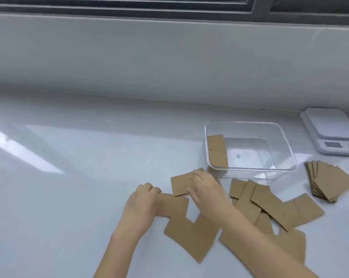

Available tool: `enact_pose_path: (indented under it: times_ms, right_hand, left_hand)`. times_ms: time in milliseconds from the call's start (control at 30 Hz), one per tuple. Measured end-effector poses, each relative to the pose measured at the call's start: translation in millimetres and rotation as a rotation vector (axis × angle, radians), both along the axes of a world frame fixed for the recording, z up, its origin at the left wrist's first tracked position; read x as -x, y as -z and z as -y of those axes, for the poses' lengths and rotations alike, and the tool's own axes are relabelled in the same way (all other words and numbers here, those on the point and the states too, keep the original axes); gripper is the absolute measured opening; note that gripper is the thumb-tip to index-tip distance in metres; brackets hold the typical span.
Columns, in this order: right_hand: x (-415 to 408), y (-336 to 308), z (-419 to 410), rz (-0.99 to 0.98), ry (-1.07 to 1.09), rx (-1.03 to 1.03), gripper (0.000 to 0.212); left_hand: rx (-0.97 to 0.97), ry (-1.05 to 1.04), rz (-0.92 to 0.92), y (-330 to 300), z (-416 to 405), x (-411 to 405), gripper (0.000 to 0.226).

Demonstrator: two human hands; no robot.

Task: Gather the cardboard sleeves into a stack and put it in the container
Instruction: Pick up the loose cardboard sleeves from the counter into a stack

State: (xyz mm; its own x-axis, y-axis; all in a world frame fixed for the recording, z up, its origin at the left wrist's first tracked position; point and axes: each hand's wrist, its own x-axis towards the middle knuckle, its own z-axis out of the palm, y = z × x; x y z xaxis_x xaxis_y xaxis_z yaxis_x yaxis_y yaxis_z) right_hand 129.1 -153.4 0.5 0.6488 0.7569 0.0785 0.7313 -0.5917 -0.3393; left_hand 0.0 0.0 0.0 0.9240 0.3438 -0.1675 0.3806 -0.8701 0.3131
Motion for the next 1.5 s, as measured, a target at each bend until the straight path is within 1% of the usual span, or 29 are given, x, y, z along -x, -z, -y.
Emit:
enact_pose_path:
  times_ms: [67, 100, 200, 300, 400, 467, 533, 633, 767, 833, 867, 900, 933, 967, 1033, 1100, 1167, 1233, 1300, 1367, 1400, 1433, 1467, 1500]
  right_hand:
    - [0.5, 7.5, -17.4, -0.151, 0.021, 0.127, 0.040]
    - [0.1, 10.7, -21.9, -0.175, 0.012, 0.179, 0.047]
    - [-3.3, 17.1, -38.3, -0.166, 0.019, 0.323, 0.059]
    - [-4.5, 21.8, -45.8, -0.141, 0.066, 0.430, 0.061]
    - [-4.9, 24.4, -47.4, -0.213, 0.143, 0.463, 0.055]
    - [-5.1, 24.9, -50.0, -0.229, 0.188, 0.479, 0.056]
    - [-5.2, 25.9, -53.6, -0.211, 0.236, 0.494, 0.063]
    - [-5.8, 27.5, -57.9, -0.227, 0.294, 0.502, 0.080]
    - [-8.6, 22.3, -63.1, -0.236, 0.335, 0.444, 0.095]
    - [-10.4, 17.2, -62.3, -0.271, 0.363, 0.367, 0.099]
    - [-9.4, 14.6, -59.8, -0.312, 0.363, 0.276, 0.096]
    - [-7.8, 13.2, -57.4, -0.371, 0.347, 0.137, 0.086]
    - [-4.1, 11.1, -54.0, -0.436, 0.309, -0.011, 0.071]
    - [0.1, 8.0, -50.6, -0.453, 0.235, -0.100, 0.062]
    - [8.4, 3.9, -45.5, -0.388, 0.072, -0.120, 0.069]
    - [7.0, -4.1, -42.8, -0.410, 0.051, -0.182, 0.069]
    - [1.3, -17.1, -38.9, -0.475, 0.073, -0.320, 0.061]
    - [-7.8, -32.4, -33.4, -0.493, 0.110, -0.509, 0.054]
    - [-16.9, -49.9, -27.5, -0.531, 0.156, -0.699, 0.054]
    - [-25.7, -70.3, -17.4, -0.677, 0.128, -0.815, 0.048]
    - [-29.2, -80.2, -10.4, -0.762, 0.075, -0.811, 0.044]
    - [-32.6, -87.6, -3.4, -0.826, 0.016, -0.750, 0.041]
    - [-34.8, -94.1, 3.0, -0.866, -0.041, -0.645, 0.040]
    - [-35.0, -98.2, 7.9, -0.883, -0.085, -0.526, 0.041]
  left_hand:
    - [0.034, 0.000, -0.032, 6.5, -8.2, -5.7, 0.043]
    - [0.038, 0.015, -0.056, 9.4, -9.1, -7.0, 0.042]
    - [0.061, 0.042, -0.102, 12.8, -11.8, -12.5, 0.045]
    - [0.047, 0.042, -0.128, 15.9, -15.5, -17.1, 0.051]
    - [0.040, 0.040, -0.179, 18.2, -16.1, -20.6, 0.048]
    - [0.040, 0.037, -0.207, 18.1, -16.1, -22.2, 0.046]
    - [0.037, 0.033, -0.223, 17.4, -15.6, -23.4, 0.046]
    - [0.017, 0.038, -0.227, 16.0, -13.6, -24.0, 0.044]
    - [0.026, 0.012, -0.244, 14.7, -11.2, -23.1, 0.045]
    - [0.025, -0.001, -0.265, 14.1, -11.0, -21.9, 0.046]
    - [0.024, -0.002, -0.274, 13.4, -10.7, -20.5, 0.045]
    - [0.026, -0.006, -0.277, 13.2, -10.5, -19.0, 0.045]
    - [0.030, -0.018, -0.267, 12.2, -10.2, -17.3, 0.043]
    - [0.025, -0.032, -0.237, 10.8, -10.5, -15.5, 0.040]
    - [0.003, -0.059, -0.147, 8.4, -12.1, -12.2, 0.032]
    - [0.026, -0.101, -0.067, 5.6, -15.7, -10.3, 0.029]
    - [0.080, -0.161, -0.019, -1.5, -18.9, -6.3, 0.021]
    - [0.195, -0.225, 0.040, -8.3, -22.7, -2.1, 0.009]
    - [0.423, -0.329, 0.137, -14.8, -25.9, 0.8, 0.008]
    - [0.665, -0.461, 0.228, -26.2, -28.1, 0.1, 0.011]
    - [0.784, -0.510, 0.246, -33.2, -27.8, -0.1, 0.016]
    - [0.910, -0.531, 0.238, -39.3, -27.3, 0.0, 0.020]
    - [1.013, -0.517, 0.198, -45.1, -26.5, 0.3, 0.022]
    - [1.069, -0.474, 0.128, -50.2, -25.5, 1.0, 0.023]
